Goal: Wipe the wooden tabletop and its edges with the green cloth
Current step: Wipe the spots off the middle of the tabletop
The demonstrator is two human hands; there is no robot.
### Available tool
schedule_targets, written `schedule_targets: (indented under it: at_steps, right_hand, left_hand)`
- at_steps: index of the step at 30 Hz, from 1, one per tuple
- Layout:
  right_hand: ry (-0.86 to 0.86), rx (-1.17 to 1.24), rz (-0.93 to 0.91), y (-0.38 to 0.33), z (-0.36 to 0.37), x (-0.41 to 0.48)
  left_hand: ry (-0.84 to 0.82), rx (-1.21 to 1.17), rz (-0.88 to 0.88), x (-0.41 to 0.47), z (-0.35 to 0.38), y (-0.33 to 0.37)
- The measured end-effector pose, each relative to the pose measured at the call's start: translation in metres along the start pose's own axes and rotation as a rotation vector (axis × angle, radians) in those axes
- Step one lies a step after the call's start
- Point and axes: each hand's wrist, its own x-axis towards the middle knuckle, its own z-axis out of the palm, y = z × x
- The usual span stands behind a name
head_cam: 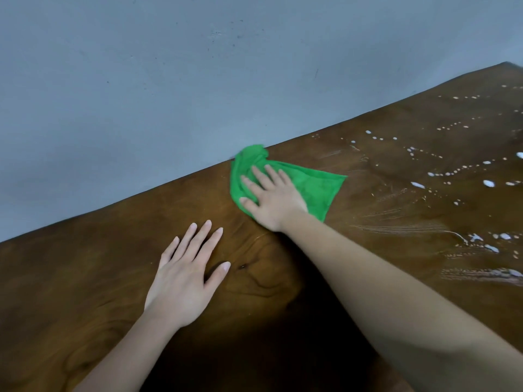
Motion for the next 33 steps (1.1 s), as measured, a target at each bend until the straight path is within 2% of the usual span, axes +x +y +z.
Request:
schedule_targets:
  at_steps: [5, 13, 19, 33]
  right_hand:
    - [-0.009, 0.006, -0.126, -0.046, 0.008, 0.011]
    - [0.025, 0.084, -0.095, -0.022, 0.003, 0.025]
    - [0.046, 0.109, 0.026, 0.030, -0.003, 0.038]
    - [0.118, 0.109, 0.349, 0.197, -0.036, 0.019]
  left_hand:
    - [-0.019, -0.001, -0.020, 0.003, -0.003, 0.002]
    - [-0.031, -0.028, -0.022, 0.005, -0.006, 0.003]
    - [-0.027, -0.007, -0.005, 0.016, -0.002, 0.006]
    - [-0.014, 0.071, 0.036, 0.078, 0.010, 0.054]
